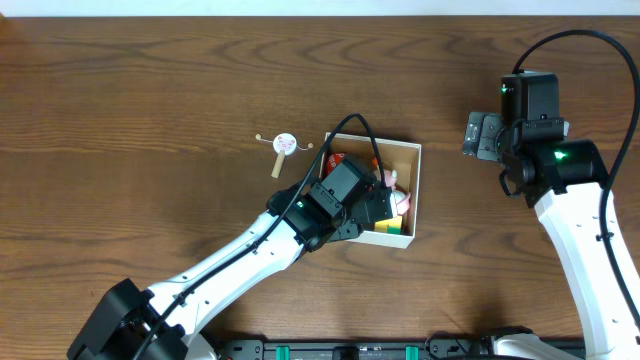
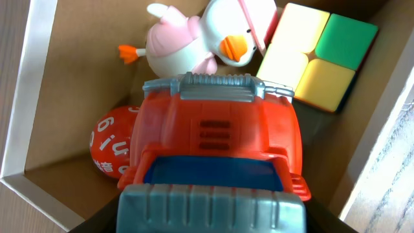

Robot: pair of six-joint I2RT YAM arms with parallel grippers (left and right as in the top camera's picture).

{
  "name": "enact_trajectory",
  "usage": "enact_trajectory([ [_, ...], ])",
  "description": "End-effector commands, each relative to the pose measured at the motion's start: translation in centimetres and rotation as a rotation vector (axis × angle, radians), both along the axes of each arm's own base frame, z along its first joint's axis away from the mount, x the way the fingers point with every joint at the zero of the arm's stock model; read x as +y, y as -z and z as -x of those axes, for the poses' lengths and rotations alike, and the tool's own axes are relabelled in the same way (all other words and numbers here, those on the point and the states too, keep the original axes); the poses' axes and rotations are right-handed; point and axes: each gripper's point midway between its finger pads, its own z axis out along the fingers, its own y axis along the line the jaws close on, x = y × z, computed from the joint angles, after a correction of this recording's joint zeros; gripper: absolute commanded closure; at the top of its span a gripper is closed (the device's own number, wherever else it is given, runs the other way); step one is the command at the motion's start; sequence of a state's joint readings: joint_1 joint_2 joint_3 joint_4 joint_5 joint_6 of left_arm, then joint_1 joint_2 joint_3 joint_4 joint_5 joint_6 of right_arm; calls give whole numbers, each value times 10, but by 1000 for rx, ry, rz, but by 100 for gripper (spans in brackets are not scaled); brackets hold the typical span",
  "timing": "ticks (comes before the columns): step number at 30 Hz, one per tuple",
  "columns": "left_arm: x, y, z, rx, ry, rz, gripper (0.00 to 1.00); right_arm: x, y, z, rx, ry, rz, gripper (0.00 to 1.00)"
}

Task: Pack container
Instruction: 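Open the left gripper to release the truck and lift away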

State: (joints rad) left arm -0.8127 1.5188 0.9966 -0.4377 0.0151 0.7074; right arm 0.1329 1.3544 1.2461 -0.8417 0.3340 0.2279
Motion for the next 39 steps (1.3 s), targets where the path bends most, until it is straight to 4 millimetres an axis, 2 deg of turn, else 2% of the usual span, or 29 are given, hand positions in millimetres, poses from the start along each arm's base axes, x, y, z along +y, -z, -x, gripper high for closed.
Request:
enact_trajectory([
  [1, -3, -7, -5, -21, -1, 10, 50, -5, -7, 1, -23, 28, 0, 1],
  [9, -2, -4, -3, -11, 0, 0, 35, -5, -7, 1, -23, 27, -1, 1],
  [20, -3, 23, -4, 28, 9, -50, 35, -5, -7, 1, -23, 27, -1, 1],
  [28, -3, 27, -5, 31, 13, -56, 34, -5, -7, 1, -23, 27, -1, 1],
  [35, -4, 27, -5, 31, 13, -56, 13, -5, -7, 1, -23, 28, 0, 1],
  [39, 0, 25, -8, 11, -1, -72, 12, -5, -7, 1, -23, 27, -1, 1],
])
